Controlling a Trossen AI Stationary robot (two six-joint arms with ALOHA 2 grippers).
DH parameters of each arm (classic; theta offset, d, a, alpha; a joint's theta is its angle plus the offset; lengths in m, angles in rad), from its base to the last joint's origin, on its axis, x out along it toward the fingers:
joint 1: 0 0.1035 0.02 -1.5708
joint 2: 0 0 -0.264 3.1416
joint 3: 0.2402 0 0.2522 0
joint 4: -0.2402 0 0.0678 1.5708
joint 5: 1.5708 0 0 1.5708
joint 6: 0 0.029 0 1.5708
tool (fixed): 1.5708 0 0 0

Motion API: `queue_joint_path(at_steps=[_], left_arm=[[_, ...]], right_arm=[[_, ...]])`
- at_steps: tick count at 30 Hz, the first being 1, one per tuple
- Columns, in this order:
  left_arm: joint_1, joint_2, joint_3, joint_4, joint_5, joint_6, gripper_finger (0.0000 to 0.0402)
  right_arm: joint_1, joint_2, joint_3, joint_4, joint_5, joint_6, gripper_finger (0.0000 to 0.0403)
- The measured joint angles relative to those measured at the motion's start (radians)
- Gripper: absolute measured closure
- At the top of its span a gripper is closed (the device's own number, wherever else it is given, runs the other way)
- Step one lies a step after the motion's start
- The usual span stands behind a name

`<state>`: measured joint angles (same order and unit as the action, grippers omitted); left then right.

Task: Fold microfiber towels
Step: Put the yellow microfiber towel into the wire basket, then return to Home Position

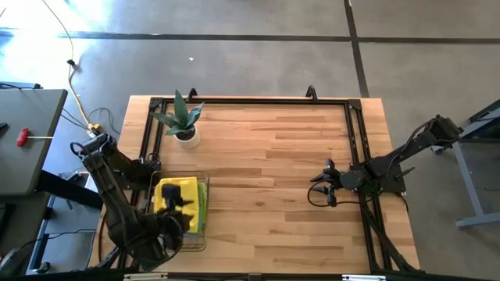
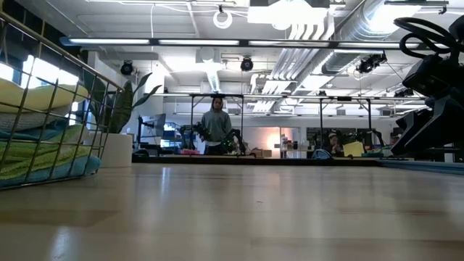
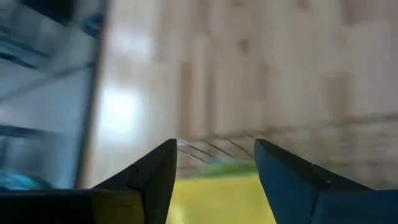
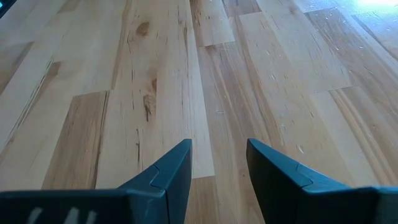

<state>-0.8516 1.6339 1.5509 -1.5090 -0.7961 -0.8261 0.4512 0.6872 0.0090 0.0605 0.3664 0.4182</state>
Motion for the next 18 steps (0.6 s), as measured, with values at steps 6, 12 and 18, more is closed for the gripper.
queue_joint_path(at_steps=[6, 12, 18], left_arm=[[0.106, -0.098, -0.039, -0.023, -0.090, 0.068, 0.0206], [0.281, -0.272, -0.226, 0.279, -0.001, 0.357, 0.0206], [0.433, -0.538, -0.527, 0.681, 0.140, 0.600, 0.0206]], right_arm=[[0.000, 0.000, 0.000, 0.000, 0.000, 0.000, 0.0256], [0.000, 0.000, 0.000, 0.000, 0.000, 0.000, 0.0256], [0.000, 0.000, 0.000, 0.000, 0.000, 0.000, 0.0256]])
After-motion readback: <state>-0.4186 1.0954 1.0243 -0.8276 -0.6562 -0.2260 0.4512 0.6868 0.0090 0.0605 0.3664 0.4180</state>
